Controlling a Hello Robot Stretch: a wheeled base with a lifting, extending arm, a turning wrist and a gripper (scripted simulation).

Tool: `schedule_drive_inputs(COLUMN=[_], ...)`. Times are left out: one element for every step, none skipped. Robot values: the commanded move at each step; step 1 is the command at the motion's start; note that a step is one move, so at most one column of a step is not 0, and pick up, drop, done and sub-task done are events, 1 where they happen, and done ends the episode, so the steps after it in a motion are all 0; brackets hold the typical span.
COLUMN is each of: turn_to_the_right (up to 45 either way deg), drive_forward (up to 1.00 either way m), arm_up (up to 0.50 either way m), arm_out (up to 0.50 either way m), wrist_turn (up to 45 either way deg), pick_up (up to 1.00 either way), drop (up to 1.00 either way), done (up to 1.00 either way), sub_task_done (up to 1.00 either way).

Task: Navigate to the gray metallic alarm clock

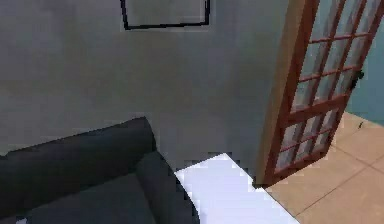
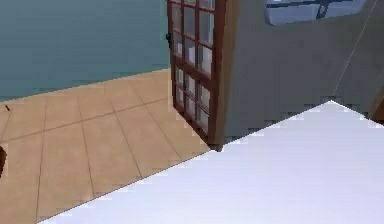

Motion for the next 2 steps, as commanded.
schedule_drive_inputs(turn_to_the_right=[45.0, 21.0], drive_forward=[0.0, 0.0], arm_up=[0.0, 0.0], arm_out=[0.0, 0.0], wrist_turn=[0.0, 0.0], pick_up=[0.0, 0.0], drop=[0.0, 0.0], done=[0.0, 0.0], sub_task_done=[0.0, 0.0])
